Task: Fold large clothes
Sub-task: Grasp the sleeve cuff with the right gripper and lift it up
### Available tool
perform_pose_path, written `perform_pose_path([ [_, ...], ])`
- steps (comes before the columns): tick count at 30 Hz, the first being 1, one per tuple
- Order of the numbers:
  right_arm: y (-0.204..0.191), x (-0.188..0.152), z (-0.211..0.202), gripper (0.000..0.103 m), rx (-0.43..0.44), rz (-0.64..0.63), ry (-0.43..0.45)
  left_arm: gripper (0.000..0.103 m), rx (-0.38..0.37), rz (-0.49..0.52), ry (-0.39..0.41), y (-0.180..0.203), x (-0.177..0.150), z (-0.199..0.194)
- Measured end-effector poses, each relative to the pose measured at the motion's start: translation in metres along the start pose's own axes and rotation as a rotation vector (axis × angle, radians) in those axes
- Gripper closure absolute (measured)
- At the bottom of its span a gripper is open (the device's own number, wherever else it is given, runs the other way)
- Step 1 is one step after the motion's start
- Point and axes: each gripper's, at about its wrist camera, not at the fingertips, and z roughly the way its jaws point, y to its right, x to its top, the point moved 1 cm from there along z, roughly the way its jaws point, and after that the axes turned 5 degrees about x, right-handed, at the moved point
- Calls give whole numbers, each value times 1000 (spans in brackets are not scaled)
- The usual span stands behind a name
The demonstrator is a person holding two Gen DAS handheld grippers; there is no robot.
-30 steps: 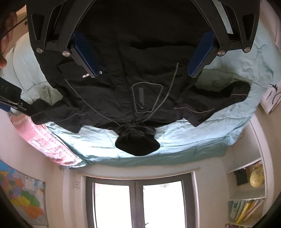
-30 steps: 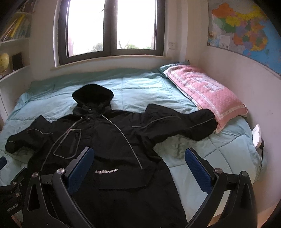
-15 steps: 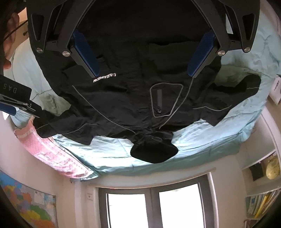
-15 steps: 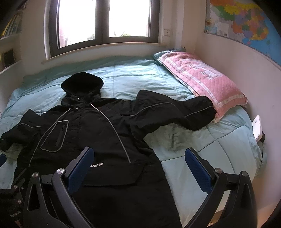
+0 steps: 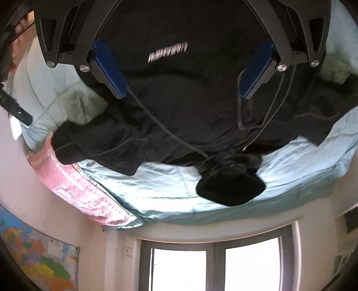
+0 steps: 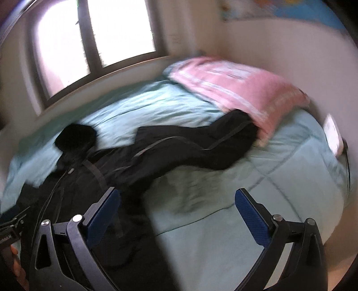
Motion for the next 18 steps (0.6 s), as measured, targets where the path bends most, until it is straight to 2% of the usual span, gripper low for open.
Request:
perform_pose_path([
  [4,67,21,34,11,-60,75,-19,3,-62,35,-51,39,18,54],
  [6,100,32,51,18,-37,128,-34,3,-77,28,-54,55,24,77],
  [9,140,49,77,19,-10,192,-40,3,-84,26,-29,76,33,110],
  [12,167,68,107,19,-16,227,-65,3,-123,29,-16,95,38,142],
  [16,182,87,141,19,-7,238,-84,3,-191,18,-90,115,34,189],
  [18,189,95,162,19,-7,241,-98,3,-233,6,-156,122,27,212],
])
